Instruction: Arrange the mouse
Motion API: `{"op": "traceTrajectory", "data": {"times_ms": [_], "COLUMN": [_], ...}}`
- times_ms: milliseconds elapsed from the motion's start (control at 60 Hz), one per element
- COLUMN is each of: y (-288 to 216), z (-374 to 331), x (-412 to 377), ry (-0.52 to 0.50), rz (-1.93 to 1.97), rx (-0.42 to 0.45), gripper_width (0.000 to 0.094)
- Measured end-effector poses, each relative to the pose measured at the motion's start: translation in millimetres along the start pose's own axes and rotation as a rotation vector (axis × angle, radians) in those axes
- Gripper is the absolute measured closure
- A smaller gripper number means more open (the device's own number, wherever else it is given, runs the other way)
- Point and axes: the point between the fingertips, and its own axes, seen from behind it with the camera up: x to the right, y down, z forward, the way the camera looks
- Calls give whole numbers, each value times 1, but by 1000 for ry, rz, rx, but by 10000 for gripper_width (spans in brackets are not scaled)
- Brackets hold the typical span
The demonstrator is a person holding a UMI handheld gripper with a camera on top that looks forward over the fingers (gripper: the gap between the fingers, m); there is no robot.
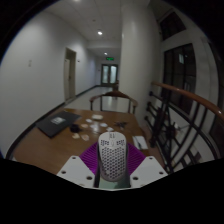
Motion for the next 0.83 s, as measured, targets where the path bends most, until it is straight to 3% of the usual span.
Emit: {"op": "traceTrajectory", "data": {"times_ms": [100,317,350,483,550,567,600,833], "y": [60,158,152,159,156,153,149,167], "z": [-10,12,16,13,-5,-10,-22,-125], "x": [35,34,35,34,32,33,37,93], "ry": [68,51,52,19,-27,-35,-46,-18], "rz": [9,72,78,100,95,94,88,118], "rx": [-110,-323,-301,-341,-342,-332,-311,-296], "gripper_width": [591,572,561,364,84,66,98,88]}}
